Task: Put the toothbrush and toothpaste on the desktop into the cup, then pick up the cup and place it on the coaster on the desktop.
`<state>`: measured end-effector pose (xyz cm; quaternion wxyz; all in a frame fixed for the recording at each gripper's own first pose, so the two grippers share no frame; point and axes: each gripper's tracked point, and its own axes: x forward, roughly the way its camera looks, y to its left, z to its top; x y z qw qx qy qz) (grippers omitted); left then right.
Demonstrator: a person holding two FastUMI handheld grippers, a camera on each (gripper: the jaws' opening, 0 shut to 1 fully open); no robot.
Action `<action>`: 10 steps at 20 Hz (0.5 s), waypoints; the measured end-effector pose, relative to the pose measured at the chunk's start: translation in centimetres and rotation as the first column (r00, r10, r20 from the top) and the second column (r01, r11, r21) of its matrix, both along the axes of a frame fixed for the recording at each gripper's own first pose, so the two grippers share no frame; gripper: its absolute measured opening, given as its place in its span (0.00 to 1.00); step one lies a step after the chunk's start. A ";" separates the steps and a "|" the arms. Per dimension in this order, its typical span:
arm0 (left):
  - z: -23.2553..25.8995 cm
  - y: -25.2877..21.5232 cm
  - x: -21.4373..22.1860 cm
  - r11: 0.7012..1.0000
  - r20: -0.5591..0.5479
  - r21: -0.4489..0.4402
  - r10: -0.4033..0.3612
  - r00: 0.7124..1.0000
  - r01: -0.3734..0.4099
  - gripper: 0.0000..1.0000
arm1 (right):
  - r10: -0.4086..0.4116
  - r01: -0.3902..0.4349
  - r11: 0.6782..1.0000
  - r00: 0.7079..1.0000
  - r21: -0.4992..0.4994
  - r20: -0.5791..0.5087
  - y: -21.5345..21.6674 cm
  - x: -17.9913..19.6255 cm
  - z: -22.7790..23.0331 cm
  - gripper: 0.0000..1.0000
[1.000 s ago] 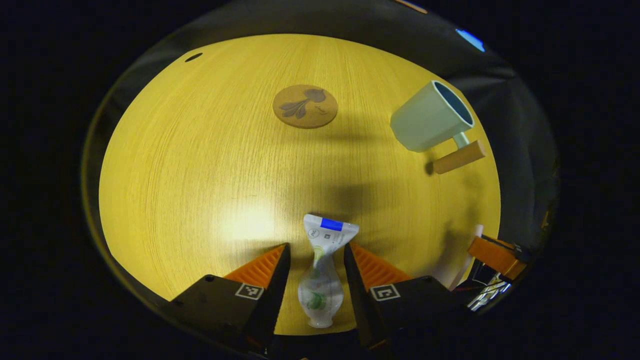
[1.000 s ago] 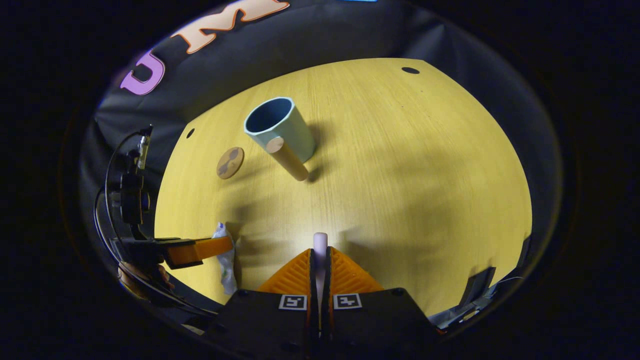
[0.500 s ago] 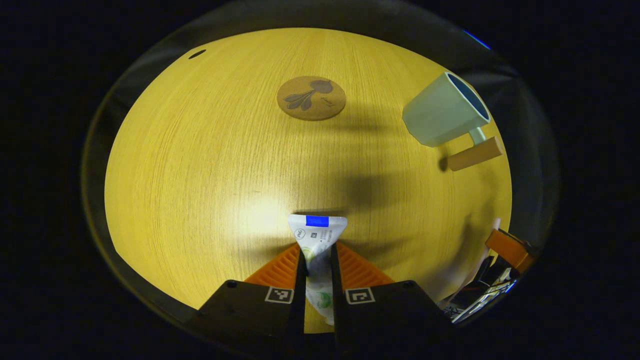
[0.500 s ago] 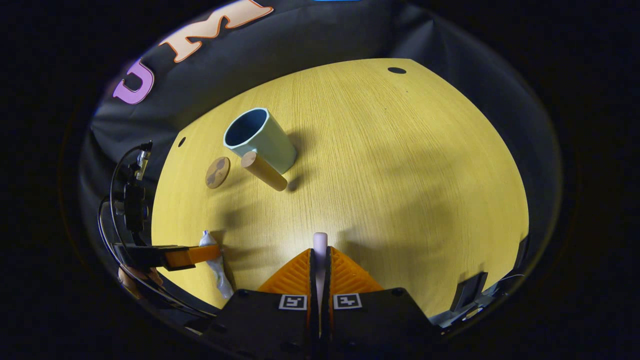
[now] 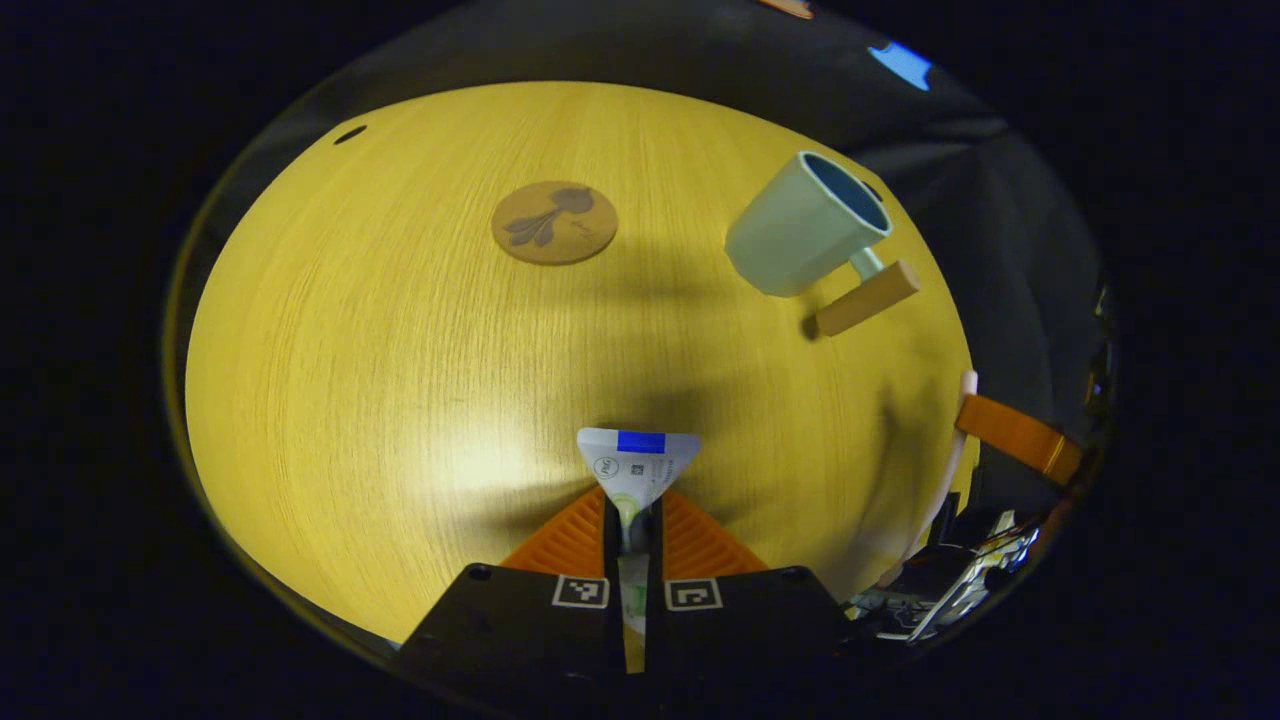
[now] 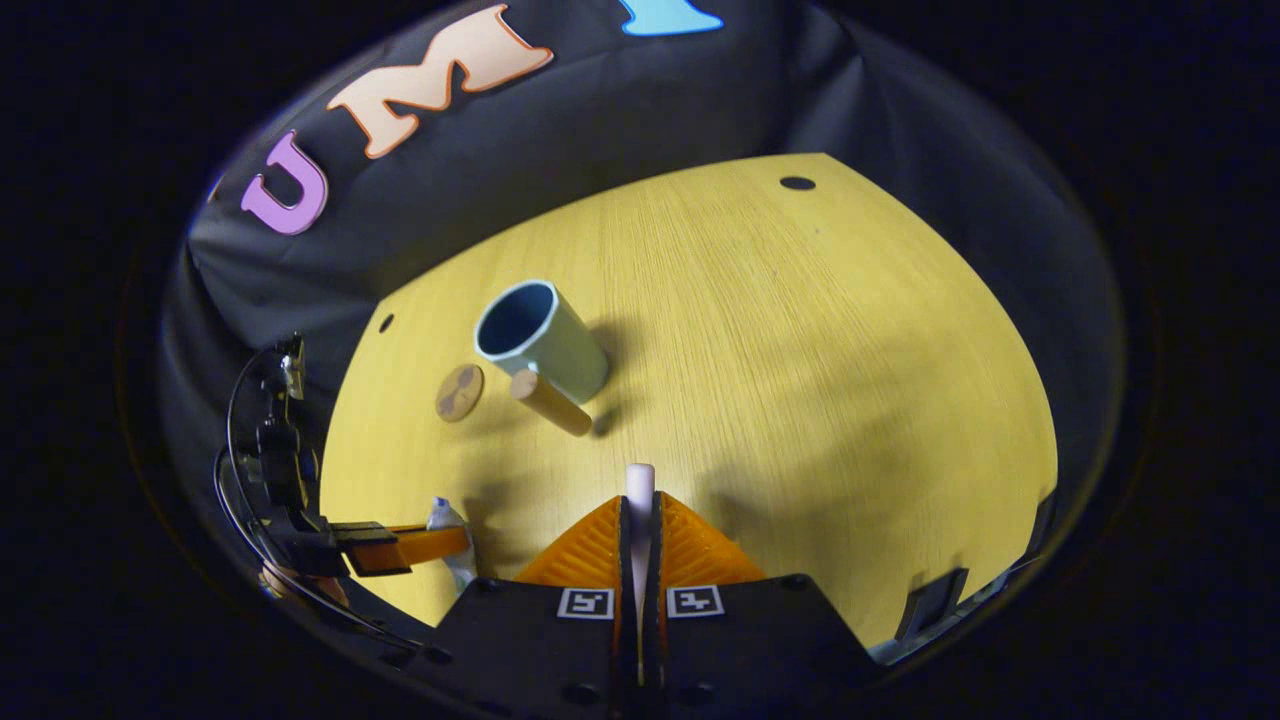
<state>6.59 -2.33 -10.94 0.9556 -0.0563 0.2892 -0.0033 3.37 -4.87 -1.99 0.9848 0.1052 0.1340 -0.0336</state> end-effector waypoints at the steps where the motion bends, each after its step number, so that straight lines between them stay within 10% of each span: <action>1: 1.1 -0.1 -0.1 1.000 0.043 0.019 -0.018 0.999 0.017 0.05 | 0.013 -0.012 1.000 0.999 -0.013 0.049 0.3 0.0 1.2 0.05; 10: 13.1 -2.2 -0.2 0.992 0.407 -0.071 -0.070 0.911 0.108 0.04 | 0.140 -0.123 0.990 0.869 -0.066 0.474 4.4 -1.0 15.3 0.05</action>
